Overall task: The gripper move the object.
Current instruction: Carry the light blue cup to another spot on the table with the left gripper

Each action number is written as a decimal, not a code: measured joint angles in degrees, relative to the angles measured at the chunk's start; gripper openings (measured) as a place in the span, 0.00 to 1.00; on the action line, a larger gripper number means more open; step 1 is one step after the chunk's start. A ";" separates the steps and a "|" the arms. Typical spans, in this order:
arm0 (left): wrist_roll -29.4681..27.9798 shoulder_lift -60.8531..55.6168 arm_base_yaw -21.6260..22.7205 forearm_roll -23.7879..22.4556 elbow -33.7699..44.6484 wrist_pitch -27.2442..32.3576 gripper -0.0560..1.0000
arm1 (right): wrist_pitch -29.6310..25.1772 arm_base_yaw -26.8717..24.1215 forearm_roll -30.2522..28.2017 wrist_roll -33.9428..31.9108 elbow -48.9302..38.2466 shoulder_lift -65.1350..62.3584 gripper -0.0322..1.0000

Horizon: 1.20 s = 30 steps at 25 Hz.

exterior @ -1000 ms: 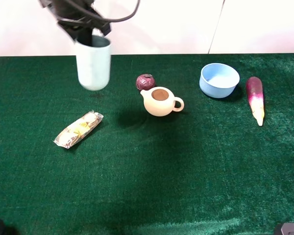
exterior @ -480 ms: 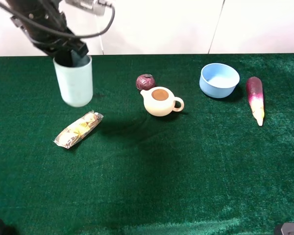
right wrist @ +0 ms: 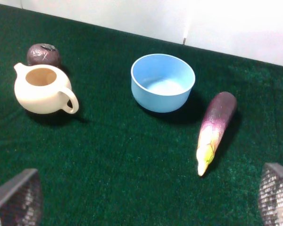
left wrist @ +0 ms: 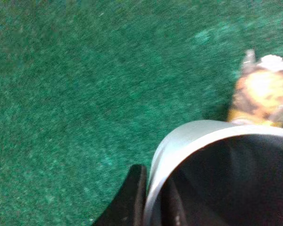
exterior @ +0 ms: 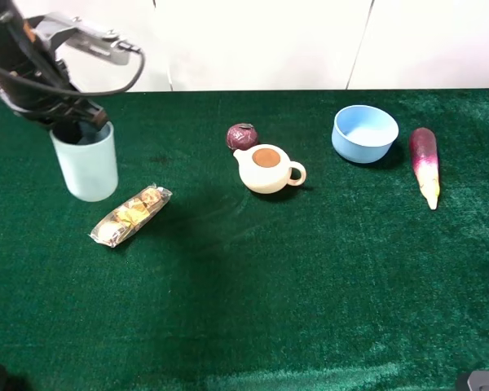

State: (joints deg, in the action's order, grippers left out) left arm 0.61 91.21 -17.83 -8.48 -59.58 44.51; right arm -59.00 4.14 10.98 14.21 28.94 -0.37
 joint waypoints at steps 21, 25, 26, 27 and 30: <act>-2.29 -0.95 12.44 -5.90 8.36 -13.41 0.11 | 0.00 0.00 0.00 0.00 0.00 0.00 0.70; -2.96 -0.95 13.04 -6.42 11.43 -19.63 0.11 | 0.00 0.00 0.00 0.00 0.00 0.00 0.70; -2.97 -0.95 13.32 -6.48 12.40 -21.31 0.11 | 0.00 0.00 0.00 0.00 0.00 0.00 0.70; -3.02 -0.95 13.54 -6.48 13.32 -23.07 0.11 | 0.00 0.00 0.00 0.00 0.00 0.00 0.70; -3.14 -0.95 13.64 -6.53 15.47 -26.96 0.11 | 0.00 0.00 0.00 0.00 0.00 0.00 0.70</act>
State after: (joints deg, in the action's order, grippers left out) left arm -2.53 90.26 -4.19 -15.01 -44.12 17.55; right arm -59.00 4.14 10.98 14.21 28.94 -0.37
